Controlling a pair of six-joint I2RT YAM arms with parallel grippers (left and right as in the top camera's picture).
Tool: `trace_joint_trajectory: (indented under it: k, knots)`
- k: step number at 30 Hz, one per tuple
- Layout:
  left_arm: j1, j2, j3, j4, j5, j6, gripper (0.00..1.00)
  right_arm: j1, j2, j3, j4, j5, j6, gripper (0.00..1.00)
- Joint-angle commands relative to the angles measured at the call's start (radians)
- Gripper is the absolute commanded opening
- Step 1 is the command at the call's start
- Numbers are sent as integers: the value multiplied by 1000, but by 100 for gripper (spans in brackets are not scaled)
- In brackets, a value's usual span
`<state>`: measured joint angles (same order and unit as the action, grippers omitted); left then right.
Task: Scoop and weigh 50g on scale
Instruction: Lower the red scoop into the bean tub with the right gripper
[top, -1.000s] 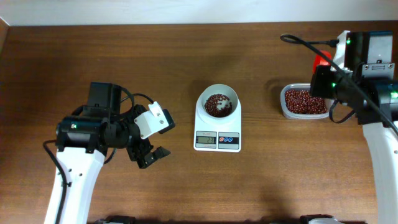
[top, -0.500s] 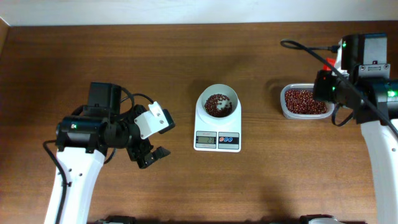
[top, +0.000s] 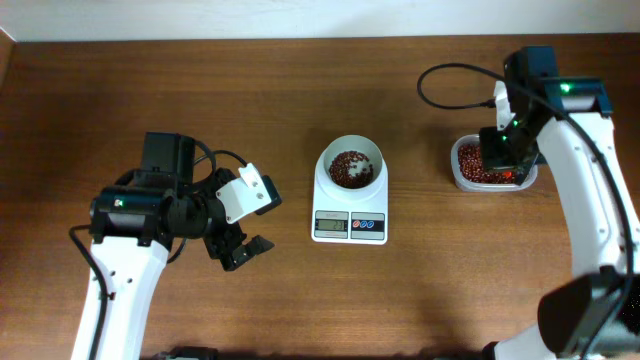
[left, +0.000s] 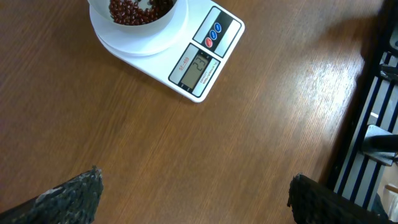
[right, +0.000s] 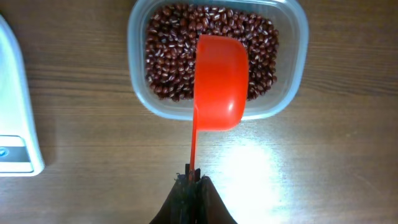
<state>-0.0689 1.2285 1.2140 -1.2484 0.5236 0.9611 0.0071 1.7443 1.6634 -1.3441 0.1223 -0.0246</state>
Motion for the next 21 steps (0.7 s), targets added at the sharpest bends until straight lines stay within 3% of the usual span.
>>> trace_joint_trajectory:
  k: [1,21]
  knots:
    - [5,-2,16,-2,3,-6,99,-32,51,-5,15,-5,-51,4]
    - [5,-2,16,-2,3,-6,99,-114,97,-60,131,-2,-50,4]
